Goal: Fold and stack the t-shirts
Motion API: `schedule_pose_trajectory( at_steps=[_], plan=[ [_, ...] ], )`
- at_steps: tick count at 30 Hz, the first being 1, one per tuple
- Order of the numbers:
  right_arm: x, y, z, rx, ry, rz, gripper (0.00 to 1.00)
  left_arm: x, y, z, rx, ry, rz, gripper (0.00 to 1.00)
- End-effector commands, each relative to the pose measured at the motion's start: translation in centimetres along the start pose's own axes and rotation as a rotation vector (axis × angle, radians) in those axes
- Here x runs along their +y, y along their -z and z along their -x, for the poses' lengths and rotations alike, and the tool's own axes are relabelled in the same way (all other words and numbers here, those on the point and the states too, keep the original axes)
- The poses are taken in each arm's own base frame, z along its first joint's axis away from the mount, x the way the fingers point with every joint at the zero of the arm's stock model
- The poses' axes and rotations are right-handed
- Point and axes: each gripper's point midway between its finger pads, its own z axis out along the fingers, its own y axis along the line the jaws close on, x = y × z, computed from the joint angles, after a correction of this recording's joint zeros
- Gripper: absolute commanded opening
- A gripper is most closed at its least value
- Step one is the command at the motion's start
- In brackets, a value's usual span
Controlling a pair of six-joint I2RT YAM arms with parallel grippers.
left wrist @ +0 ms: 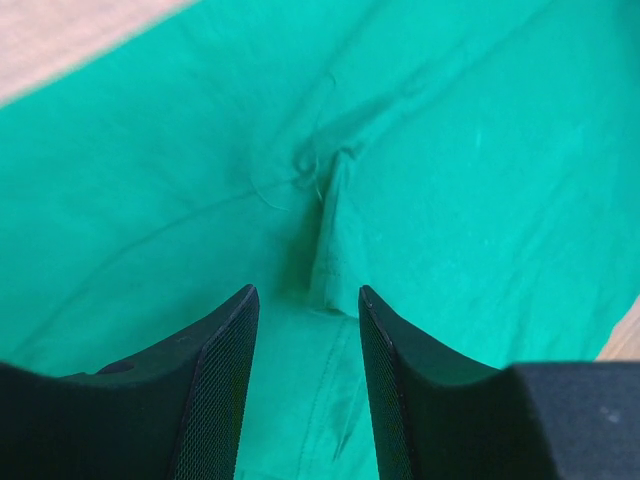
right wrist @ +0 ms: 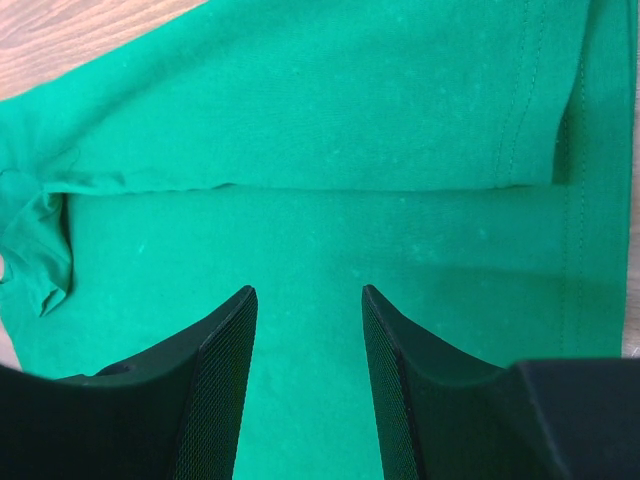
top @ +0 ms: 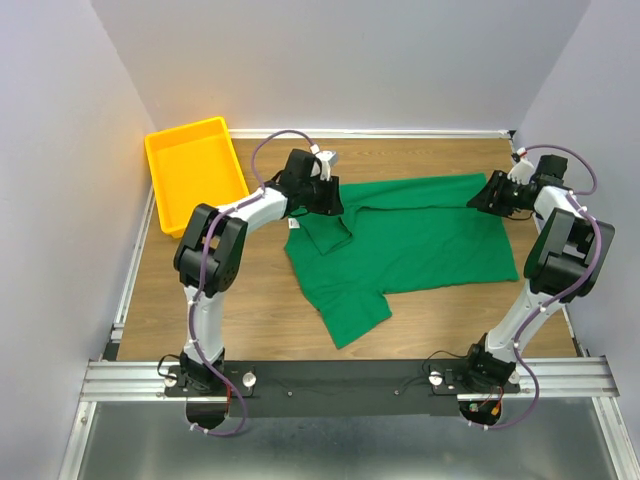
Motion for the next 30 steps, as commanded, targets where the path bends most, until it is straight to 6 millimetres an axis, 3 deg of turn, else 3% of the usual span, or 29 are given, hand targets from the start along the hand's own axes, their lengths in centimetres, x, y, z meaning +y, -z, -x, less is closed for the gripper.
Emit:
schedule_pose_trajectory(
  at_steps=[1,8,13,17,20,24,28,30],
  plan=[
    [0.9,1.0,0.3,-0.015,0.009,0.010,0.54,-1.1,-0.6,-0.3,0.033,0.012,-0.065,0.52],
    [1.1,1.1,0.4,-0.019,0.010,0.014,0.54,-1.7,-2.1,-1.7,0.092,-0.002,-0.077,0.51],
    [1.1,1.2,0.5,-0.021,0.011,0.013,0.54,-2.3,-2.6,-2.1,0.110,-0.004,-0.104,0.40],
    [1.1,1.2,0.5,-0.021,0.011,0.013,0.54,-3.0,-2.6,-2.1,0.118,-0.015,-0.130,0.21],
    [1.1,1.2,0.6,-0.023,0.011,0.013,0.54,-4.2,-2.4,-1.6,0.113,-0.026,-0.175,0.00],
    [1.2,1.2,0.6,-0.023,0.011,0.014,0.54,-6.7,-2.6,-0.8,0.112,-0.023,-0.260,0.00],
    [1.3,1.2,0.7,-0.024,0.012,0.014,0.54,-10.1,-3.9,-1.9,0.156,-0.023,-0.353,0.00],
    [1.3,1.4,0.7,-0.028,0.013,0.011,0.54,-11.5,-4.8,-2.9,0.190,-0.022,-0.388,0.12]
  ],
)
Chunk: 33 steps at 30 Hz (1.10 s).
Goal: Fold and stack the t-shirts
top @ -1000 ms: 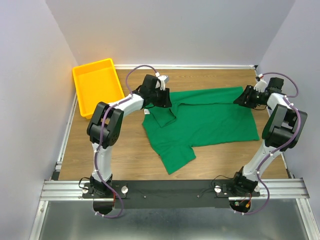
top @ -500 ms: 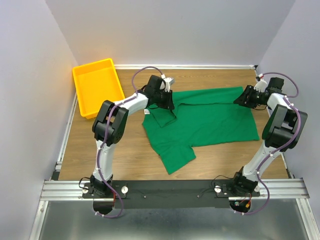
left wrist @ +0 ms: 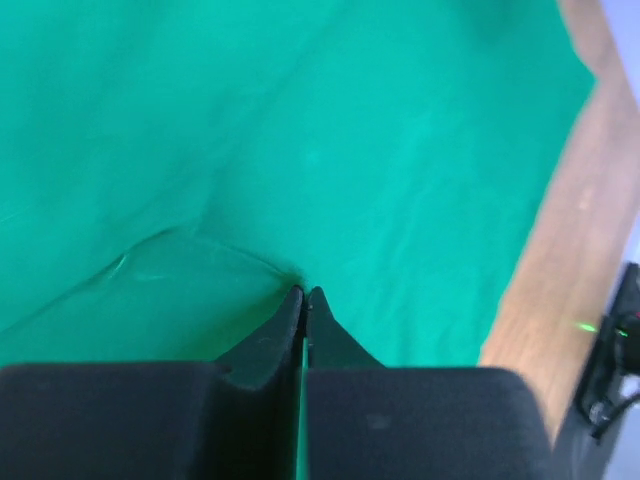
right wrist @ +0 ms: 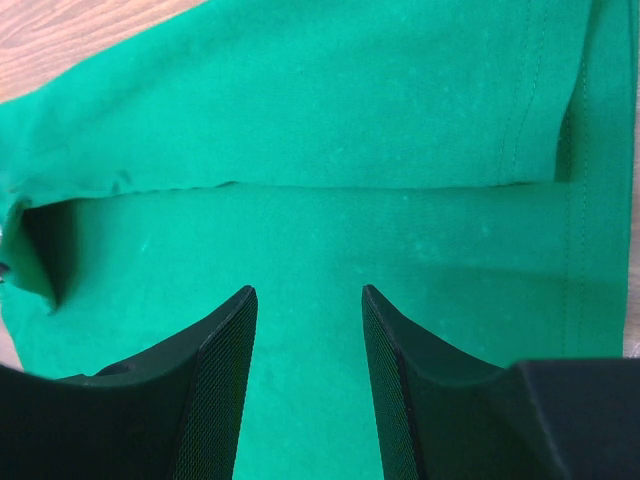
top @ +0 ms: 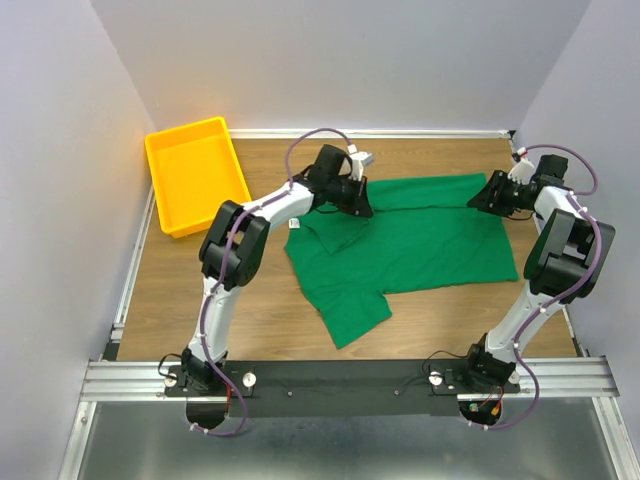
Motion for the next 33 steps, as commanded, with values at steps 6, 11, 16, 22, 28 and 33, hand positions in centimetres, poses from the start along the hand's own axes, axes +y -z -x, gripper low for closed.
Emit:
schedule_pose_trajectory(
  at_steps=[6,11,16,22,28,33],
  plan=[
    [1.0,1.4,1.0,-0.031,0.018,-0.006,0.54,-3.6,-2.8,-2.7,0.093,-0.010,-0.109,0.44],
    [0.8,1.6,2.4,-0.050,0.031,-0.026,0.54,0.0,2.8,3.0,-0.112,-0.053,0.201,0.53],
    [-0.1,1.1,3.7,-0.061,0.005,-0.056,0.55,3.3,10.9,6.6,-0.331,0.039,0.380,0.57],
    [-2.0,-0.2,5.5,-0.074,-0.051,-0.096,0.54,9.3,15.8,3.5,-0.368,0.229,0.495,0.57],
    [-5.8,-1.6,6.6,-0.076,-0.085,-0.194,0.51,11.5,16.8,1.9,-0.358,0.279,0.543,0.56],
    [-7.3,-2.9,7.2,-0.062,-0.096,-0.210,0.48,12.0,17.5,2.0,-0.372,0.294,0.545,0.56]
  ],
)
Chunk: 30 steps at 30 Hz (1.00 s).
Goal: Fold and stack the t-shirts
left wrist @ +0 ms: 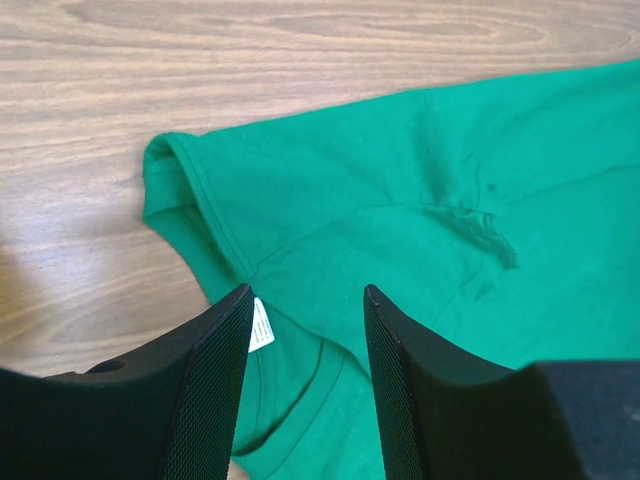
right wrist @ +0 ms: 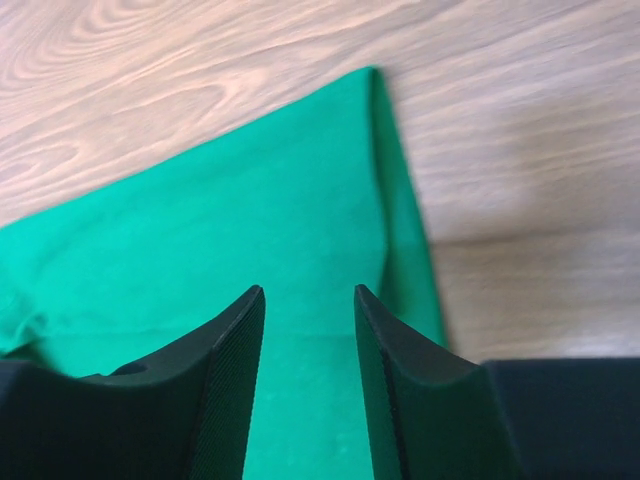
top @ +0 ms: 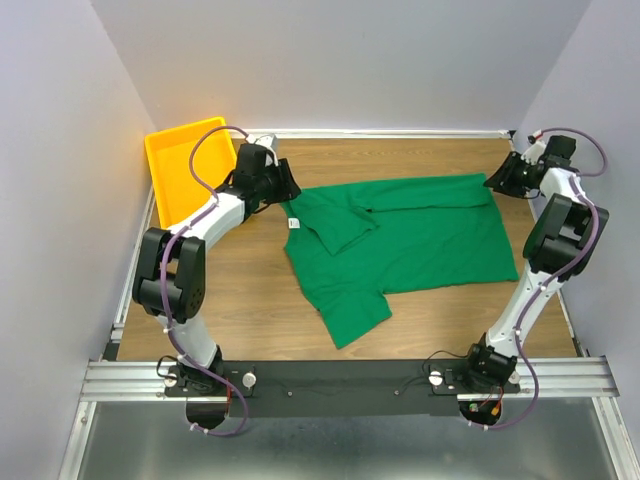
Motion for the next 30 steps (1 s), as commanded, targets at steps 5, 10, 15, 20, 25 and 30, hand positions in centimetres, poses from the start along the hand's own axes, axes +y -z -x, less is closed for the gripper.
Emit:
schedule_pose_trajectory(
  at_steps=[5,10,15,20,25,30],
  plan=[
    [-3.4,-2.0,-1.3,0.058,-0.037,-0.106,0.43,0.4,0.5,0.8,-0.031,0.020,-0.004,0.56],
    [-4.5,-2.7,-2.3,0.083,-0.038,-0.132,0.42,0.1,0.4,-0.1,-0.011,0.021,-0.038,0.55],
    [-4.5,-3.0,-2.7,0.094,-0.045,-0.123,0.42,-0.6,0.2,-0.7,0.000,0.040,-0.084,0.54],
    [-4.1,-3.1,-3.1,0.105,-0.055,-0.096,0.36,-1.7,-0.3,-0.8,0.006,0.047,-0.153,0.54],
    [-3.6,-2.8,-3.0,0.105,-0.055,-0.078,0.23,-2.6,-1.8,-1.9,0.046,0.054,-0.201,0.54],
    [-3.6,-2.4,-1.6,0.076,-0.032,-0.092,0.06,-3.0,-3.9,-3.5,0.098,0.058,-0.218,0.54]
  ],
)
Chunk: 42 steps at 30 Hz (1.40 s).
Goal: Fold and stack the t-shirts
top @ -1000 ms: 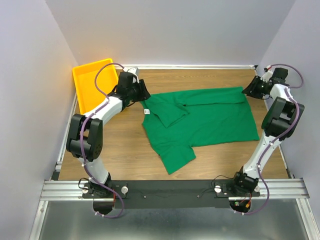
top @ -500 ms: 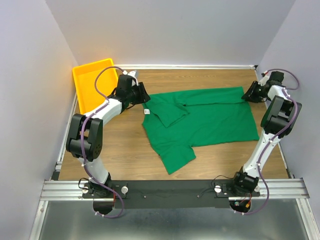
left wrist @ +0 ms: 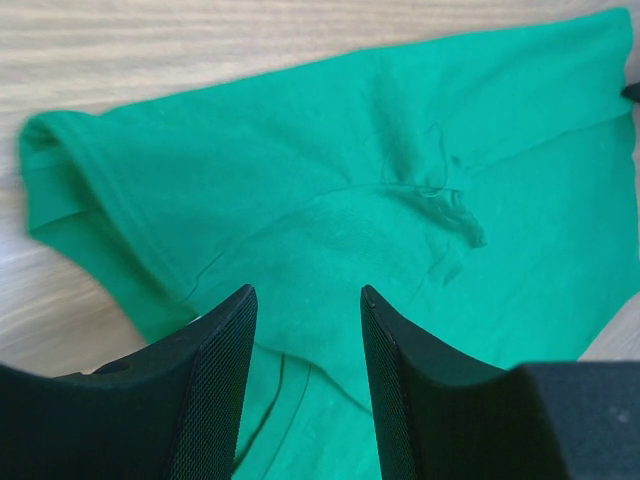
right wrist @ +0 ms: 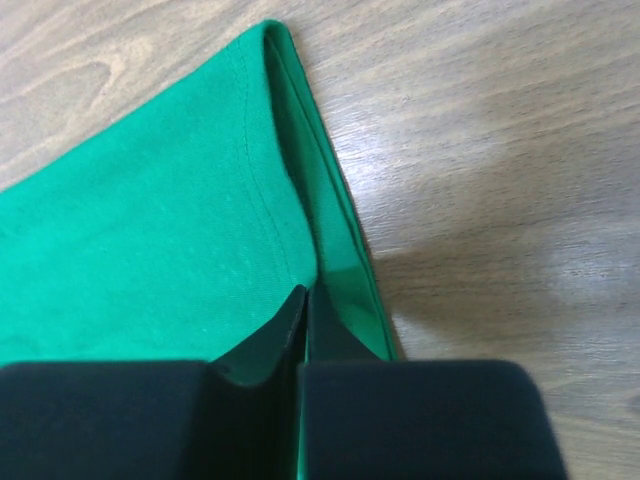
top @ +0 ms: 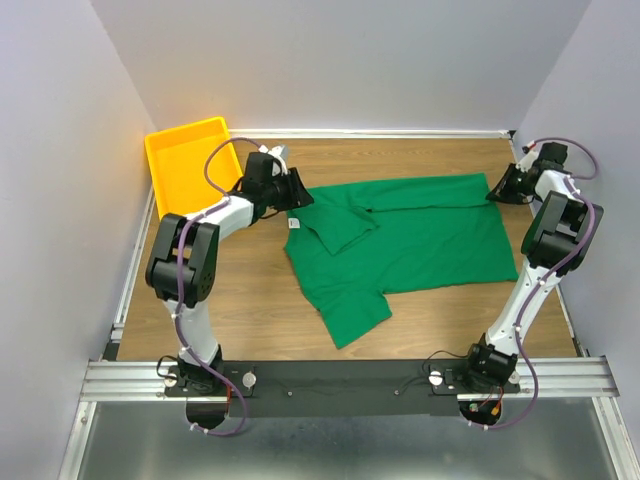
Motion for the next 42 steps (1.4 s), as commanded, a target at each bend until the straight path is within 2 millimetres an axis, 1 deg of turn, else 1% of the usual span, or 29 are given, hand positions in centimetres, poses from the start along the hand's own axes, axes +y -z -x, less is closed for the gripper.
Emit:
schedule_pose_trajectory(
  at_steps=[1,3,5,8,9,12,17,18,20,23,24,25,26,27,28,30,33,34,37,39,40,42],
  plan=[
    [-0.3,0.5,1.6,-0.025,0.027,-0.016,0.03,-1.3,-2.0,-0.6,0.035,-0.004,-0.065,0.53],
    [-0.4,0.8,2.5,-0.045,0.044,-0.035,0.01,-0.9,-2.7,-0.9,0.046,0.011,-0.056,0.53],
    [-0.5,1.3,3.9,-0.077,0.066,-0.056,0.01,-0.1,-3.6,-1.1,0.058,0.025,-0.030,0.53],
    [-0.7,1.4,5.1,-0.102,0.081,-0.069,0.01,1.3,-4.6,-1.6,0.078,0.037,0.022,0.52],
    [-0.7,1.3,5.3,-0.104,0.084,-0.070,0.01,1.4,-4.7,-1.4,0.076,0.035,0.028,0.52],
    [-1.0,1.2,5.5,-0.109,0.093,-0.081,0.01,2.4,-5.1,-2.0,0.103,0.032,0.069,0.52],
    [-1.5,0.9,4.8,-0.091,0.101,-0.095,0.00,3.6,-5.4,-3.0,0.139,0.039,0.119,0.52],
    [-1.5,1.1,4.8,-0.089,0.137,-0.095,0.01,3.9,-5.5,-3.2,0.145,0.040,0.124,0.52],
    [-1.6,1.2,4.7,-0.087,0.160,-0.096,0.00,4.0,-5.7,-3.2,0.153,0.041,0.130,0.52],
    [-1.3,1.7,4.9,-0.094,0.178,-0.092,0.01,4.4,-6.1,-3.4,0.173,0.038,0.147,0.52],
    [-1.4,1.8,4.5,-0.084,0.193,-0.092,0.01,4.7,-6.3,-3.5,0.180,0.039,0.155,0.52],
    [-1.3,2.1,4.5,-0.085,0.203,-0.098,0.01,4.6,-6.3,-3.3,0.181,0.037,0.161,0.52],
    [-1.5,2.2,4.2,-0.077,0.212,-0.108,0.01,4.7,-6.3,-3.2,0.179,0.035,0.167,0.52],
    [-2.0,2.0,3.3,-0.055,0.223,-0.122,0.00,4.7,-6.3,-2.9,0.175,0.031,0.165,0.52],
    [-2.7,2.0,2.9,-0.044,0.226,-0.155,0.01,4.8,-6.2,-2.9,0.177,0.032,0.171,0.52],
    [-3.4,1.5,1.6,-0.009,0.233,-0.169,0.01,4.9,-6.4,-2.9,0.180,0.028,0.172,0.52],
    [-3.3,1.1,0.5,0.017,0.229,-0.144,0.08,4.8,-6.4,-2.9,0.186,0.022,0.167,0.52],
    [-3.3,1.0,0.2,0.024,0.226,-0.139,0.08,4.9,-6.5,-2.8,0.185,0.019,0.167,0.52],
    [-3.6,0.8,0.2,0.024,0.219,-0.150,0.09,5.1,-6.5,-2.9,0.194,0.014,0.173,0.52],
    [-3.9,0.9,0.7,0.016,0.225,-0.174,0.09,5.2,-6.5,-2.8,0.194,0.012,0.174,0.52],
    [-4.1,1.0,1.4,0.002,0.228,-0.189,0.09,5.3,-6.6,-2.7,0.195,0.011,0.176,0.52],
    [-4.1,1.1,2.2,-0.014,0.229,-0.196,0.09,5.4,-6.6,-2.8,0.196,0.010,0.176,0.52]
  ],
)
